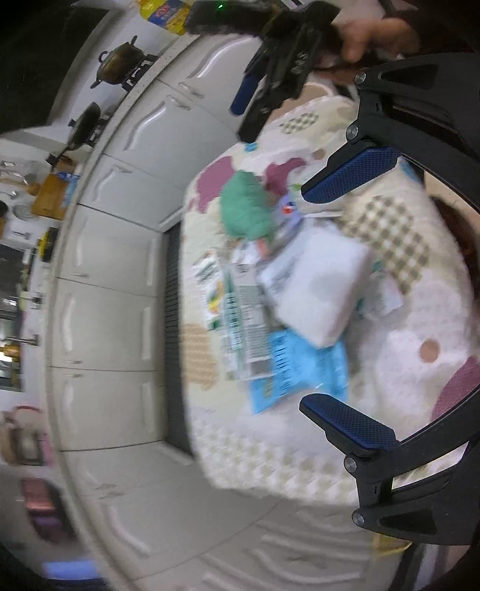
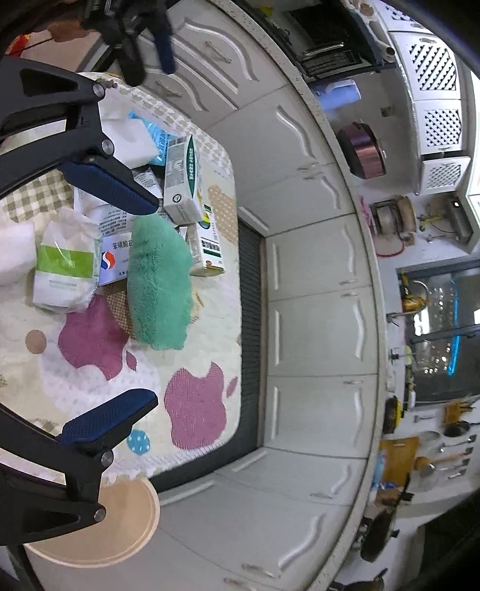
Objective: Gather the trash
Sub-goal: 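Grasp the green fuzzy cloth with the right tool while the left tool grasps the white foam block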
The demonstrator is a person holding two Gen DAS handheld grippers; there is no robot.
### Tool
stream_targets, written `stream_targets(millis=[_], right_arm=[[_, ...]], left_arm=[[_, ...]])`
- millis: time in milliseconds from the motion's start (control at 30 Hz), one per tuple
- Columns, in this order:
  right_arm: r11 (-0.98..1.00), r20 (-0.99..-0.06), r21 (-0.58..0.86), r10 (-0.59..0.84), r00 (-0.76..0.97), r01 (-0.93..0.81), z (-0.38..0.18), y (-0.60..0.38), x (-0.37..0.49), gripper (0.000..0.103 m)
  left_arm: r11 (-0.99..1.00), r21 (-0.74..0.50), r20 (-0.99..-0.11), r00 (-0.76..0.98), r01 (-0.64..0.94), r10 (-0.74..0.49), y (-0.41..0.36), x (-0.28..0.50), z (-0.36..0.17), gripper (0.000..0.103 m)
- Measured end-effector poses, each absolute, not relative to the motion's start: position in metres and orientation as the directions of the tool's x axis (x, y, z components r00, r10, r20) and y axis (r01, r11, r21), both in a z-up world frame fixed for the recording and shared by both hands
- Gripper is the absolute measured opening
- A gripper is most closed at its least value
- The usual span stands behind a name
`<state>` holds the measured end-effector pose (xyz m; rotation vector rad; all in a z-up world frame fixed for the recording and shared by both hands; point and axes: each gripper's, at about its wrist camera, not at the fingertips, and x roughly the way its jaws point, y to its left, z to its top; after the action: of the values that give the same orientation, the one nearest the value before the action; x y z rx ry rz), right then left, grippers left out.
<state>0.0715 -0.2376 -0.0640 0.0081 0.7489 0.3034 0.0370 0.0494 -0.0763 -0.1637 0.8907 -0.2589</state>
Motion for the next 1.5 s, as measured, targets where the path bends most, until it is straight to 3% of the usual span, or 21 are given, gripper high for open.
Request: stream_targets(millis=[200,467,567,633,700,733,800,833,900,1067,1100,1500], right_arm=[[0.944,-0.721,0.172,0.315,0.617,-0.281,-0.085,-0.24,0.102,0.095],[0.936,-0.75,0.254,0.349,0.562,-0.242,-0.106,-0.246,0.13,0.095],[0.93,-0.757,0.279,0.366,0.542,-0.238,-0.114,-0.243,0.141,0.095],[0.923,-0.762,0.31,0.384,0.521,-0.226,-0.12,-0.243,0.149,0.095],[0.907,-0.762,0.364,0.421,0.492,-0.213,-0.128,-0.245,0.156,0.093],[0.896,-0.756,0.392,0.443,0.483,-0.209,-0.131,-0.245,0.158,0.089],[0.865,-0.734,0.454,0.498,0.461,-0.211,-0.135,-0.245,0.159,0.058],[0.859,-0.726,0.467,0.508,0.463,-0.21,-0.135,-0.246,0.158,0.056],[0.866,-0.715,0.449,0.497,0.493,-0.221,-0.13,-0.245,0.153,0.041],[0.864,-0.693,0.417,0.502,0.517,-0.281,-0.112,-0.238,0.135,0.027],[0.87,-0.689,0.398,0.493,0.532,-0.292,-0.107,-0.237,0.13,0.015],[0.869,-0.607,0.349,0.495,0.622,-0.351,-0.058,-0.248,0.095,0.008]], left_arm=[[0.94,-0.334,-0.78,0.542,0.063,-0.314,0.054,0.05,-0.104,0.103],[0.956,-0.291,-0.816,0.51,0.041,-0.271,0.045,0.073,-0.125,0.102],[0.952,-0.303,-0.816,0.502,0.05,-0.286,0.044,0.079,-0.129,0.088],[0.948,-0.316,-0.821,0.487,0.047,-0.298,0.046,0.084,-0.134,0.069],[0.945,-0.324,-0.82,0.487,0.037,-0.3,0.049,0.085,-0.136,0.062],[0.943,-0.33,-0.813,0.497,0.034,-0.303,0.051,0.085,-0.135,0.054],[0.944,-0.327,-0.809,0.508,0.027,-0.295,0.056,0.083,-0.133,0.044],[0.941,-0.336,-0.806,0.51,0.025,-0.302,0.06,0.083,-0.132,0.04],[0.937,-0.349,-0.801,0.51,0.026,-0.313,0.063,0.081,-0.13,0.035],[0.939,-0.34,-0.785,0.533,0.057,-0.317,0.063,0.073,-0.119,0.027],[0.94,-0.336,-0.782,0.537,0.064,-0.316,0.062,0.072,-0.117,0.026],[0.928,-0.351,-0.737,0.574,0.125,-0.356,0.051,0.055,-0.087,0.017]])
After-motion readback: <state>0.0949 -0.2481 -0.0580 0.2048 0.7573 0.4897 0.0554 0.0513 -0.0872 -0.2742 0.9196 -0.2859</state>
